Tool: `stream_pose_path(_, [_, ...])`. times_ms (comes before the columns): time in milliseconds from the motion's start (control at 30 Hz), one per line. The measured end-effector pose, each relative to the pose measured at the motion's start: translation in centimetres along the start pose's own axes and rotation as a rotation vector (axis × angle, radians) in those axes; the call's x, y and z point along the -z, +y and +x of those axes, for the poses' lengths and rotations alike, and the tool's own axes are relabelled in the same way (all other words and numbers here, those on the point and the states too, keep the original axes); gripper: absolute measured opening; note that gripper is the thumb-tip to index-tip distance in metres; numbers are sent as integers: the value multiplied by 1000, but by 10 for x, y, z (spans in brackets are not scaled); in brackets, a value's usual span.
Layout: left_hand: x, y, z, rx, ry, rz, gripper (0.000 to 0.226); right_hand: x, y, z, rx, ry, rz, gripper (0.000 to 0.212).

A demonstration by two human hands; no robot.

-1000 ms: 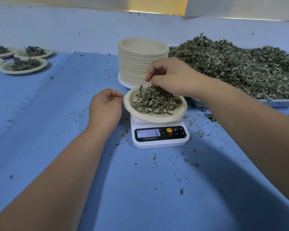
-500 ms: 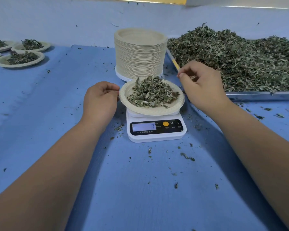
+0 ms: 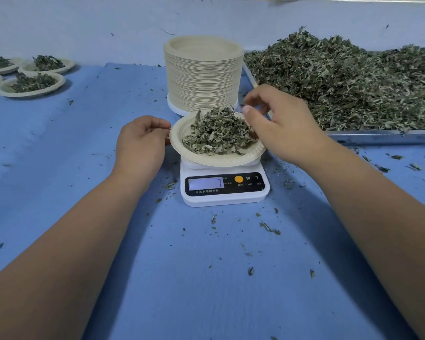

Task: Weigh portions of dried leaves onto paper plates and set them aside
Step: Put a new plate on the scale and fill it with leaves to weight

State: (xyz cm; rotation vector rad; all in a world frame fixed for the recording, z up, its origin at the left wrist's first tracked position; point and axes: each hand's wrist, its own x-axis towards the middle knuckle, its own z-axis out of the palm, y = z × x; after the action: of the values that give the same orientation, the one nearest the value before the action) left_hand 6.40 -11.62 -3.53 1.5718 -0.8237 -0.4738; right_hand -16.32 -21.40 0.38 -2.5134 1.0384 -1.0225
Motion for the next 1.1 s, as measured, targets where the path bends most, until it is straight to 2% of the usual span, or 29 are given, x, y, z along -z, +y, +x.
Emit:
stream_pose_path(100, [0, 7, 0, 22, 61, -138, 22, 5, 8, -1, -17, 11, -139, 27])
stream_pose_path(200, [-4, 11, -3, 65, 21, -240, 19, 6, 10, -1, -40, -6, -211, 31])
stream_pose_path(267, [-8, 13, -5, 101, -29, -250, 20, 5, 11, -2, -39, -32, -296, 33])
stream_pose_path(367, [-11, 15, -9, 136, -80, -195, 35, 4, 9, -2, -2, -53, -446, 35])
stream_pose_path(467, [-12, 19, -12, 170, -128, -181, 37, 5, 5, -2, 11, -69, -514, 34])
stream_pose_path(600, [-17, 18, -16, 210, -159, -221, 44, 2, -3, -6, 22, -70, -407, 32])
stream_pose_path(733, [-13, 28, -17, 300, -82, -341, 23, -5, -19, -11, 89, -64, -382, 23])
stream_pose_path(800, [-6, 34, -16, 339, 6, -400, 15, -8, -28, -11, 133, -28, -401, 26])
stream_pose_path(933, [13, 47, -15, 353, 120, -530, 31, -10, -49, -12, 171, -9, -353, 32])
stream_pose_path(1000, [26, 49, -14, 352, 135, -561, 34, -9, -62, -11, 138, -36, -259, 32])
stream_pose_path(1100, [46, 49, -17, 347, 144, -566, 35, -8, -85, -6, 124, -19, -254, 40])
